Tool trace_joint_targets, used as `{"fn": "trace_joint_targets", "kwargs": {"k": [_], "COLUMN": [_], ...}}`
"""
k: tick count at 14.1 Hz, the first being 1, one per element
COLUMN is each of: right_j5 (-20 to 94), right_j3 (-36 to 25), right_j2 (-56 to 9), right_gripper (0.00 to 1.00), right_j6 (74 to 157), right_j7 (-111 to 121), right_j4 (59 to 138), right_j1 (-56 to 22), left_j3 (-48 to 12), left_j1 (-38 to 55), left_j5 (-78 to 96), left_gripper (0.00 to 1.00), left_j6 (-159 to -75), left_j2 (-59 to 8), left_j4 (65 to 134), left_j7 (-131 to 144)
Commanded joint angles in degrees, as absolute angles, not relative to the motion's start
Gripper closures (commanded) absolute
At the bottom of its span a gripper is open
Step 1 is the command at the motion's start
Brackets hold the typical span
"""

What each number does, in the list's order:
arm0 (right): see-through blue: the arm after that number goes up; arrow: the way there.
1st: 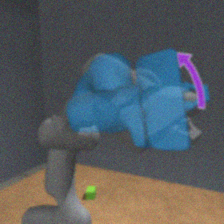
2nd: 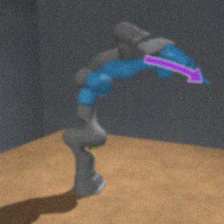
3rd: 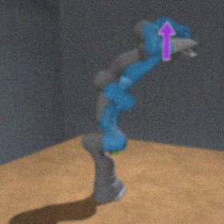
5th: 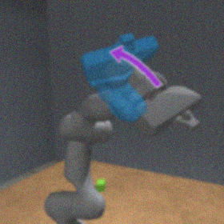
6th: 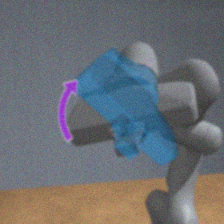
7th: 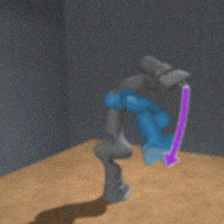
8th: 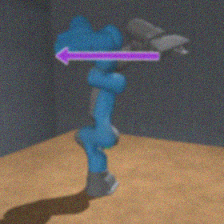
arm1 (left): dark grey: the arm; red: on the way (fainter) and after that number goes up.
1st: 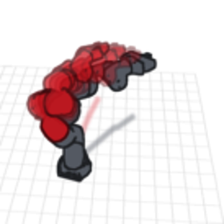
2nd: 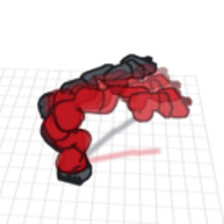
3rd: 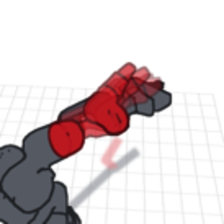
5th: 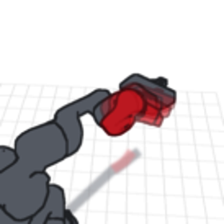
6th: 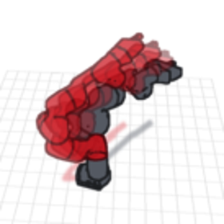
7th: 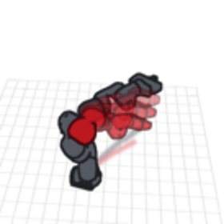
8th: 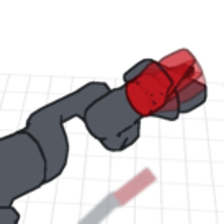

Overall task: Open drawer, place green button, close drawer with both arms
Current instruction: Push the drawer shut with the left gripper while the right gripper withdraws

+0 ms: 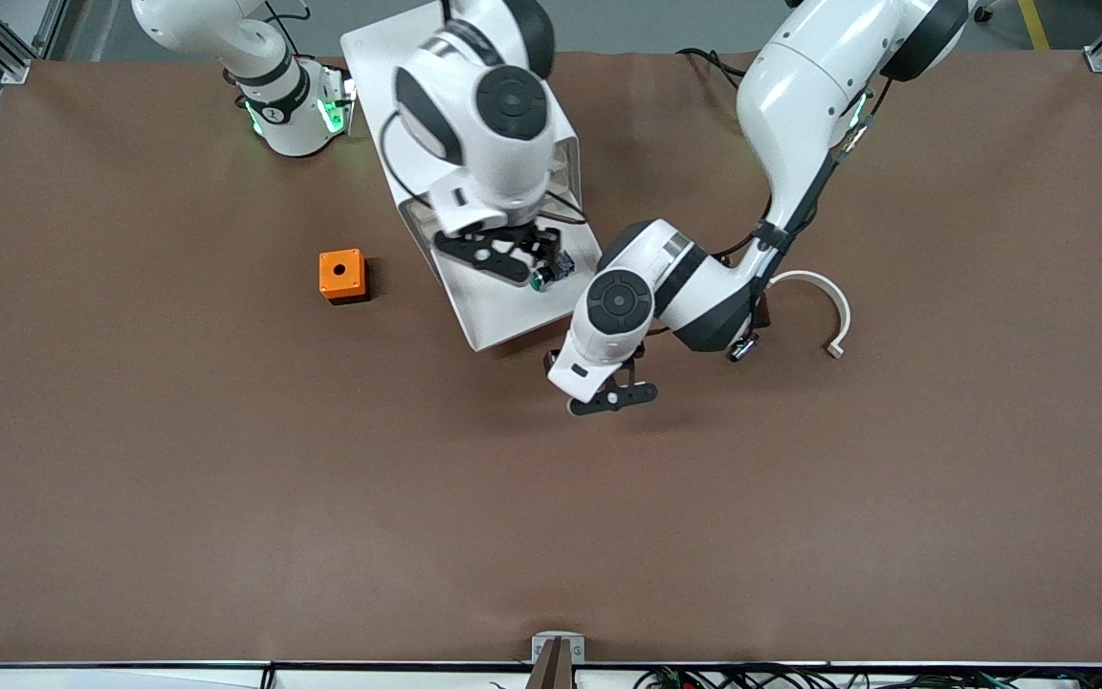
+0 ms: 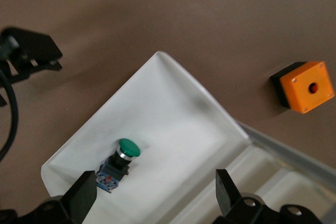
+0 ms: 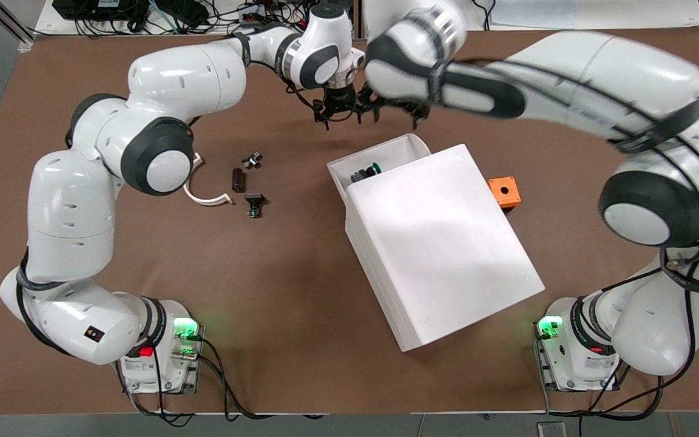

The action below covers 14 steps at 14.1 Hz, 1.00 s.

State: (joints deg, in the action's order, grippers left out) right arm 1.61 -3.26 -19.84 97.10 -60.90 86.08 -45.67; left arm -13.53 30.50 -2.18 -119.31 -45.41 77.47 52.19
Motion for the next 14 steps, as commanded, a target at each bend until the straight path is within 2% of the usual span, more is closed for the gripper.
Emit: {"fn": "trace_joint_targets", "kwargs": {"k": [1,9,14], "right_j5": [2.0,1.5,1.8], "right_j3": [-2.3,-2.5,-2.4], "right_j2": [-13.9,-9.8,-9.8], "right_gripper": [0.00,0.00,0.00], "right_j6": [91.8,87.9,83.9], "right_j7": [-46.8,-9.4,8.0], "right_j4": [86.7,86.2,81.2], "right_j1": [-36.9,-12.3,0.9], "left_j3": [-13.4,-13.6,-16.7], "left_j1": [31.9,36.8,37.1], "left_j5": [0.5,1.5,2.1], "left_gripper": [0.00,0.00,0.00], "left_j6": [-122.6,-123.3,-123.2], "left_j2": [-45.1,-44.5,-44.1], "left_j4": [79.5,84.0,84.0], "left_j7": [53.2,58.4,63.1]}}
